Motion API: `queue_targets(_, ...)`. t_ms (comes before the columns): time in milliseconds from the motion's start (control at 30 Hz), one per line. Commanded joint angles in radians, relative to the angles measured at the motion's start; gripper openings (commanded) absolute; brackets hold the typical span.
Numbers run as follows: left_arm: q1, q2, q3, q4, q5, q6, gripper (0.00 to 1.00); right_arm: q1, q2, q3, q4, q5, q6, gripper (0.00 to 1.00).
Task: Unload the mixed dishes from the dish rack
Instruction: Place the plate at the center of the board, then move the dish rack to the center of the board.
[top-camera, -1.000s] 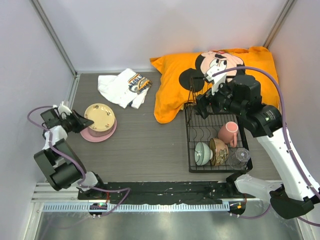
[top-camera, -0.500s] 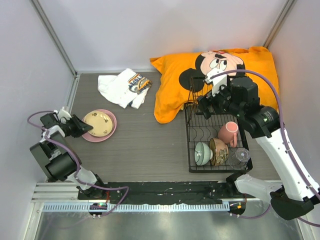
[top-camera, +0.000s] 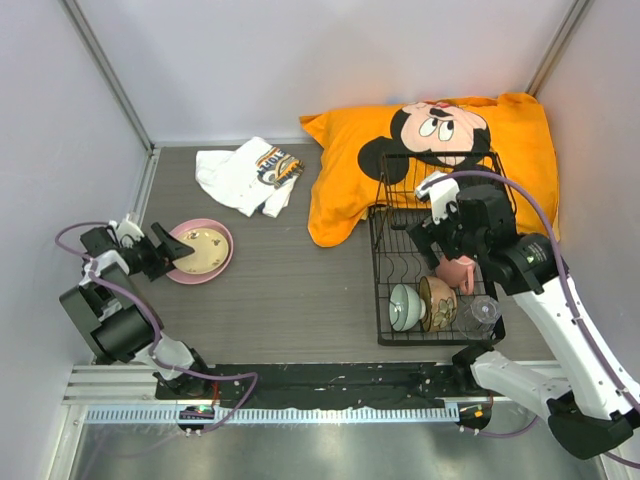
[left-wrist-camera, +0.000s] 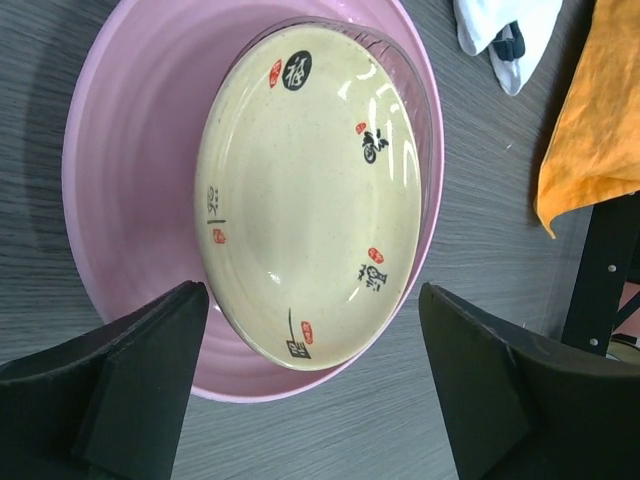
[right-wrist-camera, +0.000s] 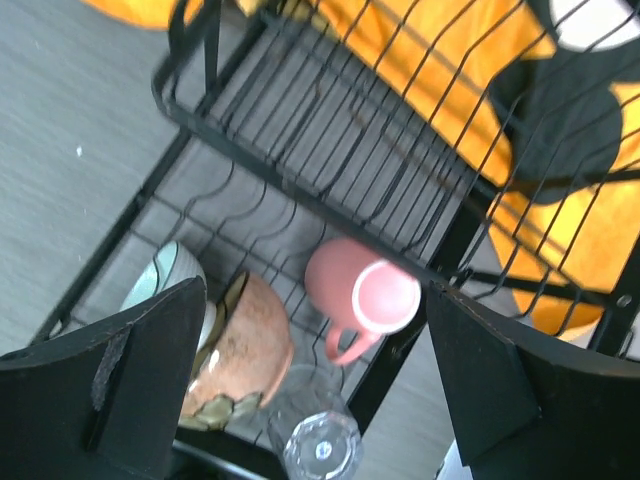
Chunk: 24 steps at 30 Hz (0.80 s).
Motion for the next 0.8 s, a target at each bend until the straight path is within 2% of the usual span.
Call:
queue_targets(0, 0.01, -0.08, 0.06, -0.024, 0.042, 0.008, 0.94, -0.013, -0.045, -0.044, -0.096, 0.011, 0.012, 0.95)
queue_targets(67, 0.01, -0.099, 0.074, -0.037, 0.045, 0.007, 1.0, -0.016, -0.054, -0.077, -0.128, -0.023, 0.018, 0.96)
queue_targets(200, 0.008, -0.155, 0.111, -0.054, 0.048, 0.005, 1.0, -0.023, -0.071, -0.129, -0.163, -0.069, 0.037, 1.0)
queue_targets(467, -0.001, -0.229, 0.163, -0.077, 0.038, 0.002, 1.0, -0.023, -0.105, -0.23, -0.148, -0.164, 0.04, 1.0)
queue_targets(667, -0.036, -0.27, 0.175, -0.102, 0.002, 0.024, 1.0, -0.023, -0.096, -0.235, -0.14, -0.151, 0.051, 0.99)
queue_targets(767, -0.05, -0.277, 0.183, -0.12, -0.007, 0.034, 1.0, -0.023, -0.085, -0.241, -0.134, -0.095, 0.066, 0.99)
